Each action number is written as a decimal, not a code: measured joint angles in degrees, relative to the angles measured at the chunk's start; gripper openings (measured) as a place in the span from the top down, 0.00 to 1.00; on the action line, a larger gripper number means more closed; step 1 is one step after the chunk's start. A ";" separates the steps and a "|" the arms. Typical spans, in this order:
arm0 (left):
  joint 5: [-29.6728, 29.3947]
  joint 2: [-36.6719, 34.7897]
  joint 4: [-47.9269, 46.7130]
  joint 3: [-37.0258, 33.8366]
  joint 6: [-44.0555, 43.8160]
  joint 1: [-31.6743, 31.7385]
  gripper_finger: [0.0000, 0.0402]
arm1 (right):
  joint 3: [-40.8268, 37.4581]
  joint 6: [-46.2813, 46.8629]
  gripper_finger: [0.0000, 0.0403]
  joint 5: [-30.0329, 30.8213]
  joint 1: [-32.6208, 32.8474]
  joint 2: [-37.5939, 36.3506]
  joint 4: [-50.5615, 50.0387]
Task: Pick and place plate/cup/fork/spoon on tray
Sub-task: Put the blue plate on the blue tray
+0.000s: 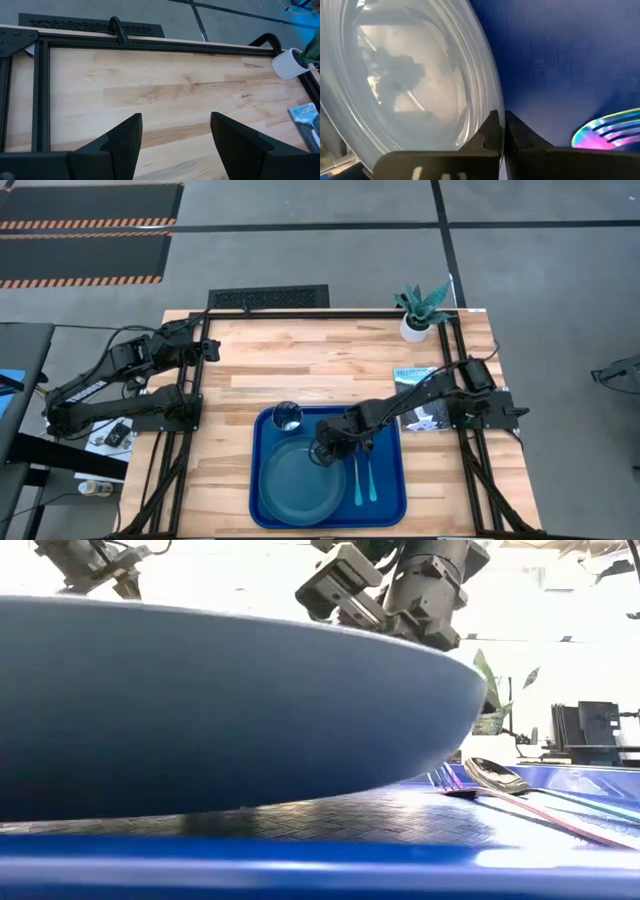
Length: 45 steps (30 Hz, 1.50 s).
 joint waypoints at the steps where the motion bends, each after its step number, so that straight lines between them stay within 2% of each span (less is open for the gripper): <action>1: 0.00 -0.02 0.00 0.00 0.02 -0.02 0.45 | 0.00 -0.16 0.97 0.14 -0.11 0.00 0.11; 26: -0.94 0.00 -0.02 0.00 0.04 0.00 0.45 | -0.02 -1.66 0.97 1.03 -0.67 0.00 1.24; 33: -1.11 0.00 -0.02 0.00 0.07 -0.01 0.45 | -3.39 -0.02 0.97 0.68 -0.71 -0.02 3.83; 45: -1.57 0.00 0.00 0.00 0.04 0.00 0.45 | -3.41 -0.13 0.97 0.74 -1.10 -0.02 5.45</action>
